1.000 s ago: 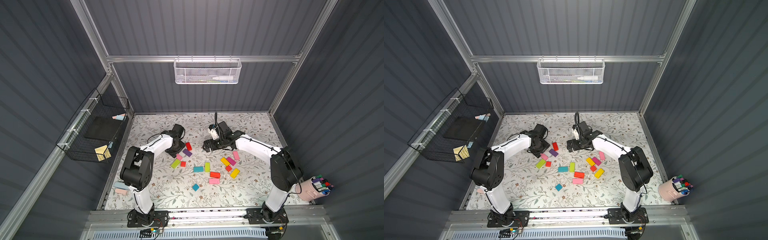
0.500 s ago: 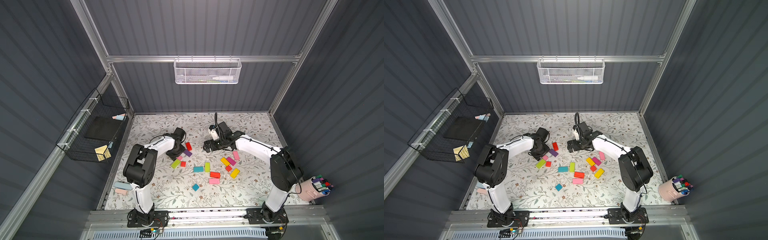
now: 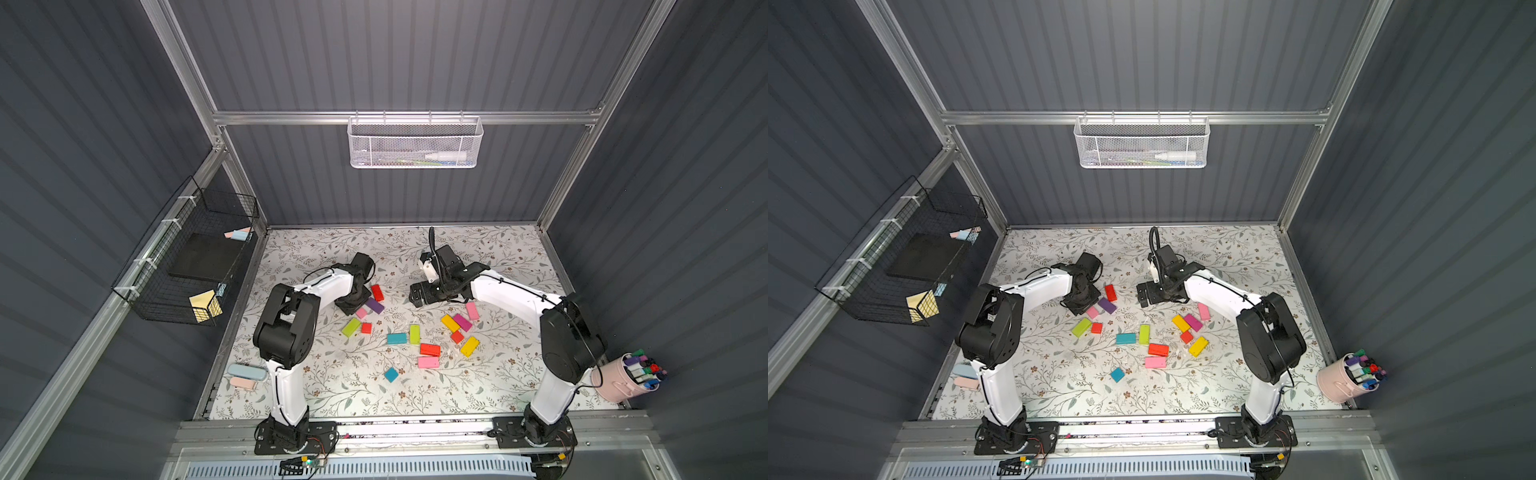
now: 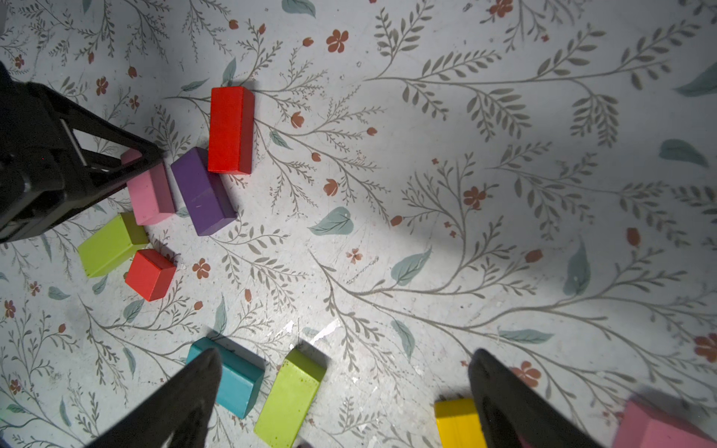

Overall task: Assemble the letter v with building blocks
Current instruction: Move the building block to the center of the board.

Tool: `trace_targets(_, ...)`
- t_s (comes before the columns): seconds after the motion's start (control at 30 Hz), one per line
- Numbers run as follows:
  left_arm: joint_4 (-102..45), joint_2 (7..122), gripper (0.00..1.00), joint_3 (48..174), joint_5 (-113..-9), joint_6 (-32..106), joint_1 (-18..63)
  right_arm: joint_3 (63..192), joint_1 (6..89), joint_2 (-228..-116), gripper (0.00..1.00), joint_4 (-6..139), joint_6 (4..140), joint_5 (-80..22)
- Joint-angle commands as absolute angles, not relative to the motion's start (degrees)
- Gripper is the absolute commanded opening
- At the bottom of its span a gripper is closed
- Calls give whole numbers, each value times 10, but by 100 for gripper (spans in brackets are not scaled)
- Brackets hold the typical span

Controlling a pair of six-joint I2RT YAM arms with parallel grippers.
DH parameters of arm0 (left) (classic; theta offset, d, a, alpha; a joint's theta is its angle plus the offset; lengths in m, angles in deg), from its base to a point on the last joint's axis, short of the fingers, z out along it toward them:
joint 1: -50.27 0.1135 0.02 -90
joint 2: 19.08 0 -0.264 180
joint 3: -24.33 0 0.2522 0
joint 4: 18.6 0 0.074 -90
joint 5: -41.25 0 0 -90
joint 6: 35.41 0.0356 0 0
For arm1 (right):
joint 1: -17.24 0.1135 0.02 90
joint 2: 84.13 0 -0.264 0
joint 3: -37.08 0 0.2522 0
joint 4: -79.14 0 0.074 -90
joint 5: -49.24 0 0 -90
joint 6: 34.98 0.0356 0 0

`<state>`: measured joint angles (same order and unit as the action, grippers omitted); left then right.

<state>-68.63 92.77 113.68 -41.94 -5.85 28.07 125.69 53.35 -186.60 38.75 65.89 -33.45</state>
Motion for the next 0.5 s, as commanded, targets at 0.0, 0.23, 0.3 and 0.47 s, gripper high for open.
trace_targets(0.0,-695,966,25,1162,-379,-37,285,1255,535,-1868,99,381,652,-333)
trace_targets(0.23,-685,1006,27,1201,-333,17,341,1237,536,-1862,99,412,651,-315)
trace_targets(0.3,-684,1016,27,1218,-325,31,360,1232,535,-1861,99,419,651,-309)
trace_targets(0.47,-679,1042,28,1249,-319,50,371,1230,537,-1863,99,428,651,-304)
